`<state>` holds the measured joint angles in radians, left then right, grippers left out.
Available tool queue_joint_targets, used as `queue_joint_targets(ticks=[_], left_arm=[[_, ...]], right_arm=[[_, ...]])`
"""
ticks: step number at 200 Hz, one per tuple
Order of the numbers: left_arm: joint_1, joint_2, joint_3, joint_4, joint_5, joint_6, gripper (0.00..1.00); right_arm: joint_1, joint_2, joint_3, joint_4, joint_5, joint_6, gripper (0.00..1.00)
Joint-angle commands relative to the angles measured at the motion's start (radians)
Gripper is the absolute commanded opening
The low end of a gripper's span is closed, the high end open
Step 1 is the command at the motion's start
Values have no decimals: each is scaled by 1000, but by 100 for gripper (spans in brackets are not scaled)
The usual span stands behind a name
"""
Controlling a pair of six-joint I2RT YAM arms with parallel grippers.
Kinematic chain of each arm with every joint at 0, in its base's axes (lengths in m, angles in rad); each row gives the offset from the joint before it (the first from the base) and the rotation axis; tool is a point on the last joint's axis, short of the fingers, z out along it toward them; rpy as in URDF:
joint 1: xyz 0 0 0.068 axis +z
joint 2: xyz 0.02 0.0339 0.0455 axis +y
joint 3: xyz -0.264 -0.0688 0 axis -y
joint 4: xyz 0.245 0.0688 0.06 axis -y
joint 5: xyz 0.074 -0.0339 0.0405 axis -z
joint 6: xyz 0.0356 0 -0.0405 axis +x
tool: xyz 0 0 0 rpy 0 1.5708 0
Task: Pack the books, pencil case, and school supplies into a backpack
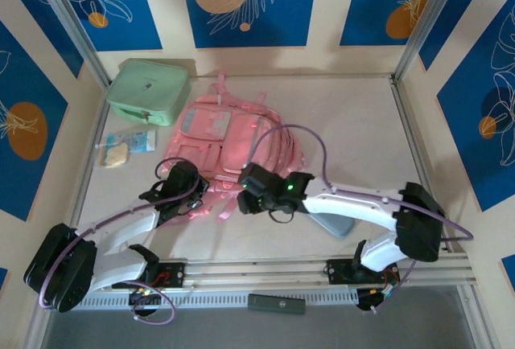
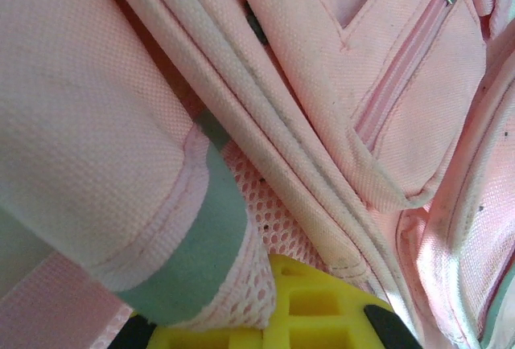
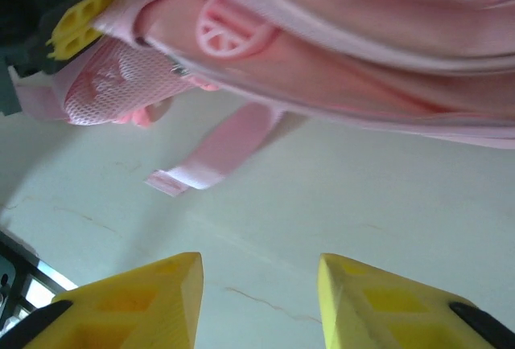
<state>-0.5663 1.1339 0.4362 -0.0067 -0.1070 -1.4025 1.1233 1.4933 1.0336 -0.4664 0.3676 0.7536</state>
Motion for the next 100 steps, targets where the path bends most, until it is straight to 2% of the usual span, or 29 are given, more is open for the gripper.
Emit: queue_joint_targets(ticks=[1,14,31,100], left_arm=[[-29,-31,45,33,33,6,0],[-37,-34,56,6,24,9,0],[-46,-36,40,56,26,-10,0],[-58,-36,44,73,25,-11,0]], right_arm=[[17,94,12,186,31,45,39],[27,147,31,246,29,43,38],[41,201,51,298,68,46,38],[31,348,129,332,192,74,32]])
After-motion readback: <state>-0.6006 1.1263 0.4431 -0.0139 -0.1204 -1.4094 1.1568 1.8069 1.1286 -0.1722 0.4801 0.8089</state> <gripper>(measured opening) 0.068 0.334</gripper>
